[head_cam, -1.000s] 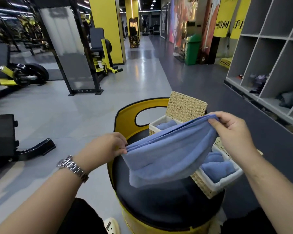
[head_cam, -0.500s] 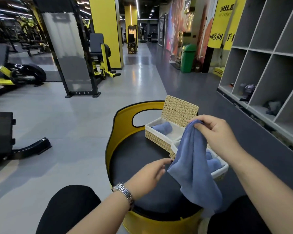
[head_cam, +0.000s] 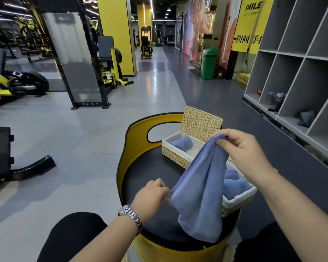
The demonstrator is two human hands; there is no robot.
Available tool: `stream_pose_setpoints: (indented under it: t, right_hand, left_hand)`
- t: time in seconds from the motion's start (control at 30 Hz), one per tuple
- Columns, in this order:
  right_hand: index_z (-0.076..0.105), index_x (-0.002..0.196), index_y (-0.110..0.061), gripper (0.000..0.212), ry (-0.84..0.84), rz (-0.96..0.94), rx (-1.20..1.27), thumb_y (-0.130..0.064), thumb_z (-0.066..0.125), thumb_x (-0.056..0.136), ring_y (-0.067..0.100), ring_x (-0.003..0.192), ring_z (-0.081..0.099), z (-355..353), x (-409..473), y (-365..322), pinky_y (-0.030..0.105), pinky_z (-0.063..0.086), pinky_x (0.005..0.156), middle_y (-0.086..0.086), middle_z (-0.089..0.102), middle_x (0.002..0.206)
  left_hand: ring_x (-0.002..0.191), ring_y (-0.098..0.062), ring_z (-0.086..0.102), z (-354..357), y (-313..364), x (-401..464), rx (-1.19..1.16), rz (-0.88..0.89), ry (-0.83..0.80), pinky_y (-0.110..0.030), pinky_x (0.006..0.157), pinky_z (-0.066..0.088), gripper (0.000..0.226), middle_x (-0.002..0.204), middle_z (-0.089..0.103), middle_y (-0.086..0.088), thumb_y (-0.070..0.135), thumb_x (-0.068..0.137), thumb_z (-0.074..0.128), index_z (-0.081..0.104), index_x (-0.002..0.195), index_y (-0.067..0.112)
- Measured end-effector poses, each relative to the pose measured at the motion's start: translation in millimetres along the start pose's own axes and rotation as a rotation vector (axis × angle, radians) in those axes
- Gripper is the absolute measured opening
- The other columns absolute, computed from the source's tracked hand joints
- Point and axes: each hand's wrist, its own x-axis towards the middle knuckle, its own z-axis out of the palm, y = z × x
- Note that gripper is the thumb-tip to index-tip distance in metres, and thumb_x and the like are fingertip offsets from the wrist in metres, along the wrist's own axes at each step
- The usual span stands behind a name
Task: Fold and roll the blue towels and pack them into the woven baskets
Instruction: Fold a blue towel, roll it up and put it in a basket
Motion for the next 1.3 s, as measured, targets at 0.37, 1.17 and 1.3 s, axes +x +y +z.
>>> stream_pose_setpoints:
  t: [0.37, 1.17, 1.3]
  right_hand:
    - [0.072, 0.086, -0.023, 0.020, 0.181, 0.126, -0.070, -0.008, 0.059, 0.090, 0.006, 0.079, 0.062, -20, 1, 30, 0.029, 0.049, 0.075, -0.009, 0.072, 0.079]
    - [0.072, 0.092, -0.010, 0.012, 0.159, 0.132, -0.102, -0.006, 0.061, 0.088, 0.019, 0.084, 0.065, -28, -5, 7, 0.047, 0.052, 0.082, 0.010, 0.073, 0.089]
    - [0.072, 0.092, -0.013, 0.016, 0.110, 0.146, -0.067, -0.003, 0.061, 0.088, 0.014, 0.082, 0.066, -31, -24, -13, 0.031, 0.052, 0.074, 0.007, 0.074, 0.088]
  left_hand:
    - [0.073, -0.007, 0.064, -118, -27, -7, -0.303, -0.341, 0.047, -0.020, 0.061, 0.049, 0.011, 0.079, 0.071, 0.007, 0.027, 0.082, 0.063, 0.072, 0.076, 0.023]
    - [0.076, -0.010, 0.065, -195, -18, -29, -0.244, -0.246, 0.452, -0.030, 0.065, 0.058, 0.017, 0.087, 0.069, 0.002, 0.009, 0.090, 0.060, 0.068, 0.101, 0.019]
    - [0.073, -0.001, 0.064, -196, -20, -48, -0.264, -0.239, 0.433, -0.024, 0.064, 0.054, 0.022, 0.081, 0.070, 0.007, 0.011, 0.089, 0.058, 0.066, 0.081, 0.030]
